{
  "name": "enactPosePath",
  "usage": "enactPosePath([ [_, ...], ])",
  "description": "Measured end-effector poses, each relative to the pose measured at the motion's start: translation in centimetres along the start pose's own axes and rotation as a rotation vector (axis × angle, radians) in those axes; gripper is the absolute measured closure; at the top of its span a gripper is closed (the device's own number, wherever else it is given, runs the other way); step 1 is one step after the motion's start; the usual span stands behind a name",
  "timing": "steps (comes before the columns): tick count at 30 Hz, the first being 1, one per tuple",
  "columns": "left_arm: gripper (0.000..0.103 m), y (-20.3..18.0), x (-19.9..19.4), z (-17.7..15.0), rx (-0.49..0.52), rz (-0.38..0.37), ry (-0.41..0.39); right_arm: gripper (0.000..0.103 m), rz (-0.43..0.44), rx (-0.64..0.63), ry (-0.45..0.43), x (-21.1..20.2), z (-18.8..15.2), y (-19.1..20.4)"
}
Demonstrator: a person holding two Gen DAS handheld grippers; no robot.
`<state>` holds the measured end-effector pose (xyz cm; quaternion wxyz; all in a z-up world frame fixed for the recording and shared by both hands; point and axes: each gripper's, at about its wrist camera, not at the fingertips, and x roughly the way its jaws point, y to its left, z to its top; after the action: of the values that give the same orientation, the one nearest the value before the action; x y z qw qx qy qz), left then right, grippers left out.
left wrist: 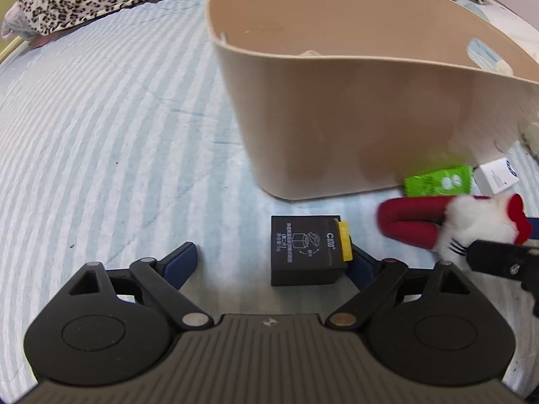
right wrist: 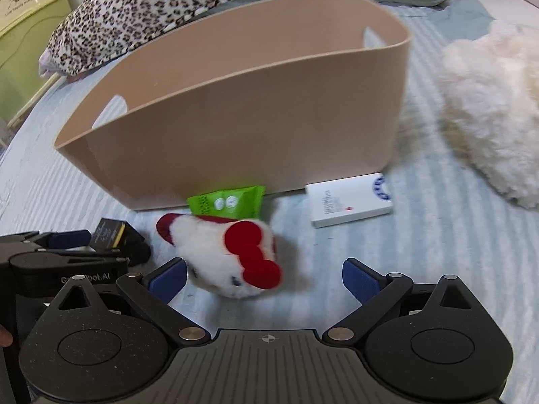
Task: Organize objects
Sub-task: 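Grasp the Hello Kitty plush with right tool while left tool grasps black box, then carry both items over the basket and open both tools to drop them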
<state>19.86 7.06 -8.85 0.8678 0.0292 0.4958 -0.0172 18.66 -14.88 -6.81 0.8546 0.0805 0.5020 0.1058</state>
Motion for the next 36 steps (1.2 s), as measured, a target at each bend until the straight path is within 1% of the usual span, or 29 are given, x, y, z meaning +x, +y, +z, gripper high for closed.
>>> enactPosePath([
  [4, 0.009, 0.6, 0.4, 0.3, -0.003, -0.011, -0.019, 0.003, -0.001, -0.007, 0.014, 1.4, 0.5, 1.0],
  [8, 0.011, 0.7, 0.6, 0.4, 0.007, -0.013, -0.071, 0.003, -0.018, -0.012, 0.02, 2.3, 0.8, 1.8],
  [9, 0.015, 0.7, 0.8, 0.5, 0.011, -0.019, -0.078, 0.003, -0.026, -0.017, 0.019, 2.5, 0.9, 2.0],
  [10, 0.023, 0.8, 0.8, 0.5, 0.016, -0.029, -0.085, 0.008, -0.032, -0.025, 0.015, 2.6, 0.9, 2.2],
  [11, 0.027, 0.7, 0.7, 0.5, 0.023, -0.037, -0.093, 0.012, -0.035, -0.035, 0.015, 2.6, 0.9, 2.4],
  [13, 0.05, 0.6, 0.3, 0.4, 0.046, -0.05, -0.104, 0.031, -0.044, -0.067, 0.011, 2.6, 0.8, 2.7],
  [14, 0.056, 0.5, 0.2, 0.4, 0.061, -0.062, -0.105, 0.036, -0.032, -0.081, 0.008, 2.5, 0.8, 2.8],
  [15, 0.056, 0.4, 0.0, 0.5, 0.07, -0.063, -0.101, 0.044, -0.02, -0.087, 0.003, 2.2, 0.7, 2.8],
  [18, 0.056, 0.3, -0.5, 0.6, 0.063, -0.046, -0.094, 0.046, -0.021, -0.102, -0.006, 1.5, 0.5, 3.0],
  [22, 0.056, 0.6, -1.7, 0.5, 0.054, -0.048, -0.09, 0.047, -0.002, -0.095, -0.005, 0.0, 0.0, 2.6],
  [24, 0.056, 1.2, -2.7, -0.1, 0.051, -0.054, -0.092, 0.047, -0.002, -0.086, -0.021, -1.1, -0.4, 2.2],
  [25, 0.056, 0.6, -3.2, -0.9, 0.051, -0.054, -0.098, 0.047, 0.002, -0.078, -0.029, -1.5, -0.6, 2.0],
  [29, 0.056, 0.8, -5.0, -1.6, 0.067, -0.044, -0.139, 0.047, 0.014, -0.062, -0.066, -3.7, -0.4, 1.0],
  [33, 0.056, -0.2, -7.4, -1.2, 0.093, -0.005, -0.204, 0.047, 0.015, -0.054, -0.115, -6.4, -0.7, -0.4],
  [36, 0.056, -0.4, -9.2, -0.7, 0.088, -0.012, -0.243, 0.047, 0.019, -0.019, -0.156, -8.1, -0.9, -1.8],
])
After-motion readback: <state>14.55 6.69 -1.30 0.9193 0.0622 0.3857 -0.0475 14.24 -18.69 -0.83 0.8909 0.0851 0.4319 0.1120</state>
